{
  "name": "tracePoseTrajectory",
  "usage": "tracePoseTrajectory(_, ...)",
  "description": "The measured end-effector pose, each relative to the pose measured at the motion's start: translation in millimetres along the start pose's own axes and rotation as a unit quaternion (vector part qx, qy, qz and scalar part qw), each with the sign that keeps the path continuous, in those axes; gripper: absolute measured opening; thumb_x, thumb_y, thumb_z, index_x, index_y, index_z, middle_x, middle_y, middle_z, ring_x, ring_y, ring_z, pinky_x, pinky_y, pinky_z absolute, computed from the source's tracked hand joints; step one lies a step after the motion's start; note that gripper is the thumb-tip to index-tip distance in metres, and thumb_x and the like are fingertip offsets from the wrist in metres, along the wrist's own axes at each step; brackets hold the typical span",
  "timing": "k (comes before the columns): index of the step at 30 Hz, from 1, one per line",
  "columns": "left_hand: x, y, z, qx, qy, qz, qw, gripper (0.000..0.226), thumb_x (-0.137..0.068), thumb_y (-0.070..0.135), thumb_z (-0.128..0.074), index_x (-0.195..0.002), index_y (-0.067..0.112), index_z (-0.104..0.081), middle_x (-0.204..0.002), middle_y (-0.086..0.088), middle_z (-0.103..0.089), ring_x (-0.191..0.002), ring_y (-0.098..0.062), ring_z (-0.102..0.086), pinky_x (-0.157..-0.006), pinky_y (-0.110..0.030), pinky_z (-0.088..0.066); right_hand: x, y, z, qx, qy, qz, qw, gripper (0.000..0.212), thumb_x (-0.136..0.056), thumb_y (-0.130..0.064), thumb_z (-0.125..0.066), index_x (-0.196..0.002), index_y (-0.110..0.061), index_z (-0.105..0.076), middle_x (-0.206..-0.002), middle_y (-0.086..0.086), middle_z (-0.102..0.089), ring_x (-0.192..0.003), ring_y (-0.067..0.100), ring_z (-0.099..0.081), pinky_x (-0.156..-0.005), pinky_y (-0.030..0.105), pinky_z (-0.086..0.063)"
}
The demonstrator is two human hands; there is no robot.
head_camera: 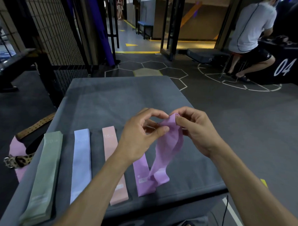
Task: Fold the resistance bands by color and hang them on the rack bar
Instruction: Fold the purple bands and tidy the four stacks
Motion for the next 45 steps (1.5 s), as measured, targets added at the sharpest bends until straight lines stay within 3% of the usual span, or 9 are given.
tracePoseTrajectory(10,-1,23,15,-0.131,0.029,-0.092,0.987,0.013,-0.085,0.017,-0.08,-0.093,0.027,-0.076,-0.096,0.013,-0.068,-0.078,-0.011,-0.061,-0.07,-0.014,-0.041,2,8,-12,-0.036,-0.067,-0.054,0.996,0.009,-0.084,-0.011,-0.062,-0.091,-0.01,-0.068,-0.085,0.01,-0.072,-0.076,0.018,-0.068,-0.073,0.032,-0.054)
tracePoseTrajectory(14,-5,40,16,0.003,-0.027,-0.1,0.995,0.011,-0.084,0.012,-0.08,-0.091,0.019,-0.075,-0.096,-0.002,-0.071,-0.076,-0.023,-0.068,-0.07,-0.031,-0.053,11,11,-33,-0.118,-0.187,-0.106,0.969,0.065,-0.066,-0.034,-0.067,-0.121,-0.002,-0.059,-0.126,0.022,-0.064,-0.124,0.035,-0.058,-0.101,0.044,-0.043)
tracePoseTrajectory(16,-5,44,15,0.056,-0.046,-0.087,0.994,0.01,-0.084,0.016,-0.079,-0.092,0.02,-0.076,-0.097,-0.009,-0.073,-0.084,-0.034,-0.071,-0.077,-0.045,-0.059,14,13,-45,-0.144,-0.203,-0.121,0.961,0.078,-0.067,-0.045,-0.066,-0.129,0.002,-0.058,-0.129,0.023,-0.063,-0.127,0.038,-0.055,-0.106,0.049,-0.038)
tracePoseTrajectory(20,-5,47,23,0.096,-0.033,-0.079,0.992,0.014,-0.089,0.011,-0.073,-0.093,0.024,-0.073,-0.099,-0.012,-0.075,-0.089,-0.027,-0.072,-0.08,-0.03,-0.058,20,13,-69,-0.155,-0.217,-0.125,0.956,0.04,-0.081,-0.035,-0.053,-0.1,-0.009,-0.077,-0.097,0.016,-0.073,-0.093,0.036,-0.069,-0.103,0.057,-0.042)
tracePoseTrajectory(24,-7,28,54,0.196,0.052,-0.062,0.977,0.03,-0.093,-0.011,-0.057,-0.094,0.016,-0.071,-0.097,-0.004,-0.076,-0.095,-0.019,-0.071,-0.085,-0.026,-0.056,18,11,-72,-0.159,-0.205,-0.12,0.958,0.016,-0.085,-0.014,-0.059,-0.085,-0.007,-0.074,-0.071,0.011,-0.068,-0.06,0.022,-0.065,-0.071,0.038,-0.058)
tracePoseTrajectory(29,0,-22,86,0.359,0.155,0.079,0.917,0.031,-0.095,0.001,-0.043,-0.088,0.008,-0.073,-0.089,-0.011,-0.076,-0.084,-0.019,-0.071,-0.072,-0.024,-0.057,16,34,-61,-0.084,-0.216,-0.141,0.962,0.013,-0.081,-0.017,-0.073,-0.089,-0.008,-0.069,-0.072,0.006,-0.066,-0.059,0.017,-0.061,-0.063,0.032,-0.049)
tracePoseTrajectory(32,8,-42,100,0.287,0.195,0.128,0.929,0.02,-0.097,0.002,-0.056,-0.086,0.01,-0.072,-0.082,-0.005,-0.076,-0.076,-0.013,-0.07,-0.069,-0.021,-0.056,22,50,-61,-0.078,-0.242,-0.176,0.951,0.018,-0.084,-0.01,-0.07,-0.102,-0.005,-0.07,-0.078,0.002,-0.067,-0.063,0.012,-0.062,-0.063,0.025,-0.052)
tracePoseTrajectory(40,18,-66,136,0.039,0.118,0.166,0.978,0.03,-0.088,-0.011,-0.066,-0.1,0.015,-0.073,-0.093,0.0,-0.078,-0.09,-0.009,-0.072,-0.082,-0.02,-0.055,46,77,-52,0.004,-0.339,-0.253,0.906,0.021,-0.086,0.01,-0.066,-0.1,-0.006,-0.068,-0.077,0.001,-0.07,-0.064,0.01,-0.067,-0.064,0.022,-0.055)
tracePoseTrajectory(45,28,-73,169,-0.139,0.144,0.152,0.968,0.043,-0.086,-0.003,-0.073,-0.1,0.037,-0.07,-0.091,0.016,-0.076,-0.083,-0.013,-0.073,-0.08,-0.027,-0.056,51,111,-27,0.083,-0.335,-0.296,0.891,0.022,-0.082,-0.011,-0.077,-0.103,-0.011,-0.072,-0.085,0.013,-0.066,-0.069,0.023,-0.062,-0.065,0.032,-0.057)
Point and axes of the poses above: each hand's wrist, its own x-axis away from the middle knuckle, its own z-axis out of the back of the hand, y = z × x, the point moved 10 cm from there along -x, towards the middle knuckle
